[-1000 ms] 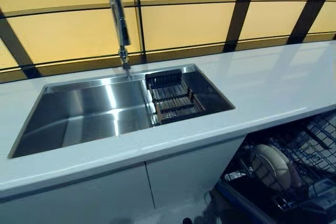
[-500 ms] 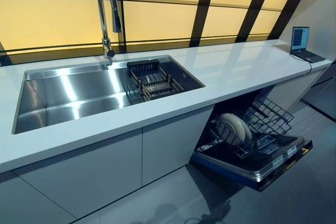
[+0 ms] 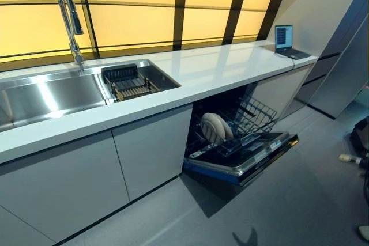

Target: Take plates into dishwasher

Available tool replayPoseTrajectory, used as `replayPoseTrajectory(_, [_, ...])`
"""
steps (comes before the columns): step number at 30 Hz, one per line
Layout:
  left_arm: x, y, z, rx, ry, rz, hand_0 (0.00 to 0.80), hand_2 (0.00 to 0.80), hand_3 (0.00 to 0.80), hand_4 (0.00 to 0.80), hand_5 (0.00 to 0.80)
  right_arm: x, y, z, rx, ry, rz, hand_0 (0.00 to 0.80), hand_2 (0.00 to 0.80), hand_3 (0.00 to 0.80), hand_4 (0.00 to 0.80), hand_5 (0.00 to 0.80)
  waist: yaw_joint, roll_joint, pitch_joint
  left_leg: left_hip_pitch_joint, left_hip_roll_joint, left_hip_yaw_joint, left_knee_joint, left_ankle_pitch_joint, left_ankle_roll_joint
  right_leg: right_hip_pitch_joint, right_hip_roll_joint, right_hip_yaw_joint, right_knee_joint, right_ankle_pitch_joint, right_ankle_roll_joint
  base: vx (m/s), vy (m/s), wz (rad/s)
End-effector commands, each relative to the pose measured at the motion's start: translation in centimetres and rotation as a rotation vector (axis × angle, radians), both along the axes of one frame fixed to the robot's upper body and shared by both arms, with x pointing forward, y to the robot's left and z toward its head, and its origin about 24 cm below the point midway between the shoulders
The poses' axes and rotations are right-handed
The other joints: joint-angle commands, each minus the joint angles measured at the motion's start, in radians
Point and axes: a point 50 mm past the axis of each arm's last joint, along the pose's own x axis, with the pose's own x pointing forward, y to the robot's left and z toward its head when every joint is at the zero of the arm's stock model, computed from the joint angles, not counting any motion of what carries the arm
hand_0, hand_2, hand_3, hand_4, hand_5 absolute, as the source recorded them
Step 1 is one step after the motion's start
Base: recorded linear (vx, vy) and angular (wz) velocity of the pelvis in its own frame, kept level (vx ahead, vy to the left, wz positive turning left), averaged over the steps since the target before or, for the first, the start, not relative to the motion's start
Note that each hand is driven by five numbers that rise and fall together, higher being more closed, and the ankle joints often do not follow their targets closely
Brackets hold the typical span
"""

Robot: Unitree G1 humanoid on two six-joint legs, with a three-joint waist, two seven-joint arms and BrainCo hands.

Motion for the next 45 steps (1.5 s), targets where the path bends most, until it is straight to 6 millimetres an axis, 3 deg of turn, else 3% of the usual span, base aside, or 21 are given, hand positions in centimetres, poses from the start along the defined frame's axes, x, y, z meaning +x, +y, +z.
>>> replayPoseTrajectory(1, [-0.1, 0.7, 0.2, 0.041, -0.009, 0.036, 0.0, 0.0, 0.0, 0.0, 0.0, 2.2, 1.0, 1.2, 0.125, -0.181, -0.046, 0.0, 0.0, 0.0, 0.0, 0.0, 0.037, 0.03, -0.011, 0.124, -0.015, 0.01, -0.004, -0.103, 0.017, -0.062, -0.078, 0.03, 0.013, 0.17, 0.057, 0.0, 0.0, 0.0])
replayPoseTrajectory(2, [-0.4, 0.9, 0.2, 0.05, -0.005, 0.039, 0.0, 0.0, 0.0, 0.0, 0.0, 2.1, 2.1, -0.6, 0.201, -0.17, -0.071, 0.0, 0.0, 0.0, 0.0, 0.0, 0.043, 0.036, -0.008, 0.133, -0.02, 0.003, -0.023, -0.094, 0.018, -0.062, -0.081, 0.024, 0.033, 0.167, 0.056, -0.004, -0.019, 0.04])
replayPoseTrajectory(3, [-0.5, 1.0, 0.2, 0.052, -0.003, 0.04, 0.0, 0.0, 0.0, 0.0, 0.0, 2.1, 2.4, -1.0, 0.229, -0.165, -0.08, 0.0, 0.0, 0.0, 0.0, 0.0, 0.045, 0.037, -0.007, 0.135, -0.022, 0.001, -0.028, -0.092, 0.019, -0.062, -0.082, 0.023, 0.041, 0.165, 0.056, -0.015, -0.041, 0.07])
replayPoseTrajectory(5, [-0.6, 1.9, 0.6, 0.071, 0.006, 0.029, 0.0, 0.0, 0.0, 0.0, 0.0, 1.8, 4.5, -4.0, 0.317, -0.13, -0.111, 0.0, 0.0, 0.0, 0.0, 0.0, 0.06, 0.037, 0.004, 0.128, -0.043, -0.027, -0.037, -0.085, 0.042, -0.067, -0.091, 0.023, 0.153, 0.165, 0.051, -0.033, -0.106, 0.14])
replayPoseTrajectory(7, [-0.5, 2.6, 1.0, 0.088, 0.011, 0.01, 0.0, 0.0, 0.0, 0.0, 0.0, 1.4, 5.4, -5.3, 0.363, -0.123, -0.139, 0.0, 0.0, 0.0, 0.0, 0.0, 0.058, 0.041, 0.019, 0.123, -0.051, -0.057, -0.031, -0.079, 0.051, -0.106, -0.086, 0.06, 0.216, 0.196, 0.045, 0.016, -0.202, 0.38])
replayPoseTrajectory(10, [0.5, 3.6, 1.8, 0.097, -0.021, 0.026, 0.0, 0.0, 0.0, 0.0, 0.0, 0.5, 6.8, -7.6, 0.44, -0.119, -0.178, 0.0, 0.0, 0.0, 0.0, 0.0, 0.046, 0.052, 0.037, 0.127, -0.037, -0.108, -0.036, -0.075, 0.042, -0.15, -0.089, 0.126, 0.16, 0.224, 0.03, 0.088, -0.373, 0.51])
replayPoseTrajectory(12, [1.4, 3.6, 2.1, 0.09, -0.061, 0.028, 0.0, 0.0, 0.0, 0.0, 0.0, 0.3, 7.9, -8.9, 0.492, -0.137, -0.214, 0.0, 0.0, 0.0, 0.0, 0.0, 0.023, 0.064, 0.045, 0.138, -0.001, -0.152, -0.056, -0.076, 0.025, -0.197, -0.066, 0.208, 0.103, 0.219, 0.034, 0.124, -0.437, 0.58])
replayPoseTrajectory(13, [1.6, 3.6, 2.1, 0.086, -0.075, 0.027, 0.0, 0.0, 0.0, 0.0, 0.0, 0.1, 8.5, -9.6, 0.481, -0.125, -0.219, 0.0, 0.0, 0.0, 0.0, 0.0, 0.019, 0.073, 0.049, 0.137, 0.023, -0.166, -0.078, -0.061, 0.017, -0.198, -0.038, 0.23, 0.11, 0.172, 0.038, 0.09, -0.302, 0.43])
replayPoseTrajectory(14, [1.6, 3.6, 2.1, 0.086, -0.075, 0.027, 0.0, 0.0, 0.0, 0.0, 0.0, 0.1, 8.5, -9.6, 0.481, -0.125, -0.219, 0.0, 0.0, 0.0, 0.0, 0.0, 0.019, 0.073, 0.049, 0.137, 0.023, -0.166, -0.078, -0.061, 0.017, -0.198, -0.038, 0.23, 0.11, 0.172, 0.038, 0.047, -0.248, 0.86])
replayPoseTrajectory(15, [1.6, 3.2, 1.8, 0.062, -0.104, 0.073, 0.0, 0.0, 0.0, 0.0, 0.0, -0.4, 9.2, -10.5, 0.504, -0.127, -0.235, 0.0, 0.0, 0.0, 0.0, 0.0, 0.016, 0.082, 0.047, 0.141, 0.067, -0.155, -0.116, -0.009, -0.007, -0.181, -0.003, 0.203, 0.13, 0.099, 0.044, 0.025, -0.206, 1.05])
replayPoseTrajectory(16, [1.6, 2.6, 1.6, 0.034, -0.122, 0.112, 0.0, 0.0, 0.0, 0.0, 0.0, -1.2, 9.4, -11.2, 0.533, -0.115, -0.238, 0.0, 0.0, 0.0, 0.0, 0.0, 0.013, 0.09, 0.043, 0.137, 0.092, -0.143, -0.14, 0.025, -0.022, -0.171, 0.008, 0.173, 0.136, 0.073, 0.037, 0.028, -0.282, 1.76])
replayPoseTrajectory(17, [1.7, 1.5, 1.0, -0.001, -0.133, 0.131, 0.0, 0.0, 0.0, 0.0, 0.0, -2.3, 9.6, -12.2, 0.546, -0.113, -0.245, 0.0, 0.0, 0.0, 0.0, 0.0, 0.012, 0.097, 0.044, 0.109, 0.114, -0.134, -0.147, 0.064, -0.036, -0.15, 0.029, 0.145, 0.127, 0.046, 0.013, 0.005, -0.203, 1.27])
replayPoseTrajectory(19, [1.8, -0.2, 0.3, -0.045, -0.162, 0.15, 0.0, 0.0, 0.0, 0.0, 0.0, -2.9, 10.3, -13.1, 0.567, -0.135, -0.256, 0.0, 0.0, 0.0, 0.0, 0.0, 0.027, 0.102, 0.055, 0.058, 0.118, -0.129, -0.147, 0.105, -0.044, -0.12, 0.052, 0.113, 0.093, 0.037, -0.008, -0.045, -0.195, 0.84])
replayPoseTrajectory(20, [1.9, -0.9, 0.0, -0.067, -0.177, 0.17, 0.0, 0.0, 0.0, 0.0, 0.0, -3.0, 10.5, -13.2, 0.574, -0.158, -0.264, 0.0, 0.0, 0.0, 0.0, 0.0, 0.032, 0.104, 0.061, 0.039, 0.109, -0.121, -0.147, 0.113, -0.042, -0.107, 0.062, 0.103, 0.079, 0.032, -0.016, -0.088, -0.2, 0.64])
replayPoseTrajectory(21, [2.1, -1.9, -0.3, -0.107, -0.188, 0.172, 0.0, 0.0, 0.0, 0.0, 0.0, -3.4, 10.4, -13.5, 0.568, -0.167, -0.296, 0.0, 0.0, 0.0, 0.0, 0.0, 0.033, 0.106, 0.066, 0.025, 0.088, -0.086, -0.127, 0.104, -0.03, -0.094, 0.069, 0.085, 0.07, 0.026, -0.027, -0.137, -0.168, 0.53])
replayPoseTrajectory(23, [2.5, -3.2, -0.7, -0.16, -0.2, 0.139, 0.0, 0.0, 0.0, 0.0, 0.0, -4.1, 9.6, -13.5, 0.535, -0.166, -0.367, 0.0, 0.0, 0.0, 0.0, 0.0, 0.019, 0.104, 0.065, 0.015, 0.042, -0.023, -0.047, 0.059, -0.022, -0.095, 0.042, 0.036, 0.054, 0.047, -0.025, -0.16, -0.105, 0.67])
replayPoseTrajectory(25, [2.5, -3.7, -0.8, -0.174, -0.192, 0.114, 0.0, 0.0, 0.0, 0.0, 0.0, -4.6, 9.1, -13.5, 0.502, -0.149, -0.378, 0.0, 0.0, 0.0, 0.0, 0.0, 0.012, 0.109, 0.059, 0.03, 0.025, -0.004, -0.062, 0.046, -0.019, -0.103, 0.029, 0.002, 0.054, 0.064, -0.014, -0.044, -0.052, 0.99])
replayPoseTrajectory(26, [1.8, -3.7, -1.0, -0.164, -0.175, 0.1, 0.0, 0.0, 0.0, 0.0, 0.0, -5.2, 8.7, -13.7, 0.472, -0.132, -0.411, 0.0, 0.0, 0.0, 0.0, 0.0, 0.011, 0.119, 0.057, 0.054, 0.006, -0.014, -0.105, 0.054, -0.017, -0.11, 0.038, -0.008, 0.06, 0.072, -0.017, 0.027, -0.057, 0.59])
replayPoseTrajectory(33, [-0.5, -1.1, -0.6, -0.096, -0.133, 0.111, 0.0, 0.0, 0.0, 0.0, 0.0, -7.3, 8.0, -14.2, 0.47, -0.097, -0.453, 0.0, 0.0, 0.0, 0.0, 0.0, 0.008, 0.121, 0.046, 0.091, -0.032, -0.041, -0.147, 0.04, 0.0, -0.093, 0.051, -0.015, 0.047, 0.074, -0.014, 0.01, -0.033, 0.24])
replayPoseTrajectory(38, [-0.9, -0.3, -0.4, -0.077, -0.127, 0.12, 0.0, 0.0, 0.0, 0.0, 0.0, -8.5, 7.8, -14.6, 0.457, -0.051, -0.477, 0.0, 0.0, 0.0, 0.0, 0.0, -0.008, 0.116, 0.036, 0.111, -0.028, -0.025, -0.147, 0.023, 0.003, -0.078, 0.059, -0.004, 0.038, 0.064, -0.018, 0.0, 0.0, 0.0])
replayPoseTrajectory(45, [-0.6, -0.6, -0.5, -0.085, -0.127, 0.084, 0.0, 0.0, 0.0, 0.0, 0.0, -10.0, 7.0, -14.7, 0.439, 0.038, -0.518, 0.0, 0.0, 0.0, 0.0, 0.0, -0.028, 0.111, 0.03, 0.135, -0.012, 0.0, -0.147, 0.013, 0.001, -0.062, 0.071, 0.02, 0.028, 0.059, -0.021, 0.009, 0.012, -0.03])
